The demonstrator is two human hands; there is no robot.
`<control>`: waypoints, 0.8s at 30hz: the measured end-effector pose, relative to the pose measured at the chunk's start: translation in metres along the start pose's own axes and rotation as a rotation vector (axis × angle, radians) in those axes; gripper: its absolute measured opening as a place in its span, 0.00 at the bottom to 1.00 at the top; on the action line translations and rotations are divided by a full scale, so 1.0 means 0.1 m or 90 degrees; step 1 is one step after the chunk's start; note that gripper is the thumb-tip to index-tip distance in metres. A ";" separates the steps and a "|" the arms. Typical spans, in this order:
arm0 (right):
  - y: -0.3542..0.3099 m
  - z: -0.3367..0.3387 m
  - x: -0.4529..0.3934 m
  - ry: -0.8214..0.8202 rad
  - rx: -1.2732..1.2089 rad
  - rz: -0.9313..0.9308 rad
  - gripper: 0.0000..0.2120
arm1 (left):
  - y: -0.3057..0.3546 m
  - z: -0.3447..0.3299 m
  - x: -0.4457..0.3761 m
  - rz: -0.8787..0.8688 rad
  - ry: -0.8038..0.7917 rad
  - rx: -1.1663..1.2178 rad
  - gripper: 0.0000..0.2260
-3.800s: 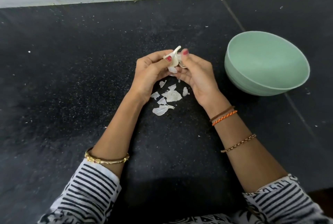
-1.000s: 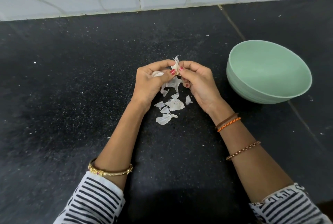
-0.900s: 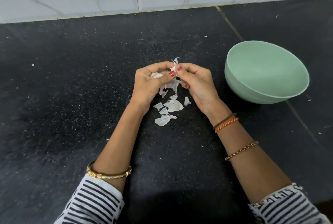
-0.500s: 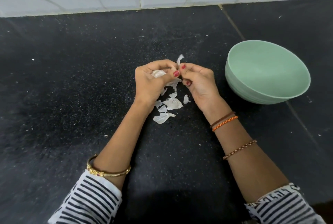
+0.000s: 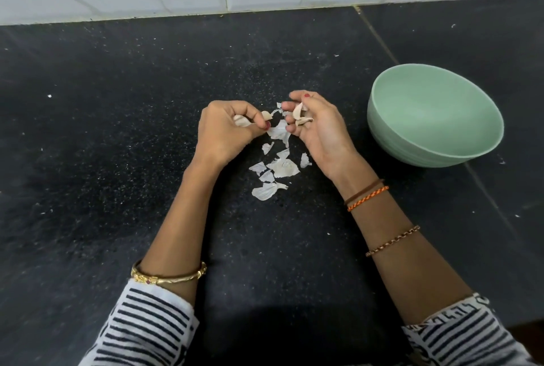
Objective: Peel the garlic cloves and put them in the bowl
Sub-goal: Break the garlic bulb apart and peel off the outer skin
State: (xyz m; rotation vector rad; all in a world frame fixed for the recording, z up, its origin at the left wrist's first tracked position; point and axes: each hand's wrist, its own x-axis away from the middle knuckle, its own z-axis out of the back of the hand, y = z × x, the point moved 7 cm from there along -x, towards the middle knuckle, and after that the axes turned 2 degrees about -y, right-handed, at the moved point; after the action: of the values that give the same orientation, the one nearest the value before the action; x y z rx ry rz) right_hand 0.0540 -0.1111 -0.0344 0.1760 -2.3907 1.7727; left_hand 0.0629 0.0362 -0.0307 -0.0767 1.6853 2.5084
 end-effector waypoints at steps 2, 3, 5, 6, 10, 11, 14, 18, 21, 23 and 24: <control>-0.03 -0.11 0.00 -0.025 0.048 0.015 0.11 | -0.01 0.04 -0.01 -0.008 0.005 -0.040 0.14; -0.03 -0.17 0.00 -0.038 0.075 0.019 0.11 | -0.01 0.04 -0.01 -0.010 -0.002 -0.044 0.11; 0.00 -0.28 -0.01 -0.051 0.108 0.018 0.13 | 0.01 0.05 0.00 -0.017 -0.009 -0.047 0.09; 0.02 -0.30 -0.01 -0.047 0.118 0.015 0.14 | 0.00 0.06 0.00 -0.014 -0.006 -0.043 0.10; 0.06 -0.28 -0.02 0.017 0.210 0.035 0.24 | -0.05 0.11 -0.01 0.046 -0.009 -0.001 0.09; 0.06 -0.26 -0.01 0.040 0.239 0.053 0.25 | -0.06 0.11 -0.01 0.070 -0.020 0.030 0.08; 0.05 -0.23 0.01 0.067 0.320 0.116 0.26 | -0.06 0.12 -0.01 0.122 -0.076 0.093 0.09; -0.03 -0.15 0.02 0.111 0.406 0.203 0.29 | -0.04 0.12 -0.01 0.134 -0.109 0.221 0.15; -0.14 -0.14 0.11 0.154 0.418 0.321 0.25 | 0.00 0.10 -0.01 0.112 -0.106 0.321 0.12; -0.21 -0.14 0.18 0.190 0.427 0.411 0.19 | 0.03 0.05 0.00 0.089 -0.122 0.347 0.12; -0.22 -0.13 0.22 0.203 0.417 0.439 0.17 | 0.05 0.04 0.00 0.072 -0.129 0.341 0.12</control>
State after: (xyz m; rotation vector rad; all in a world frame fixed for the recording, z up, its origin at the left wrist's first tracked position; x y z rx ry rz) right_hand 0.0378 -0.1048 -0.0056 -0.8864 -1.6627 2.5692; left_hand 0.0628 0.0378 -0.0246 0.3164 2.2441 1.9585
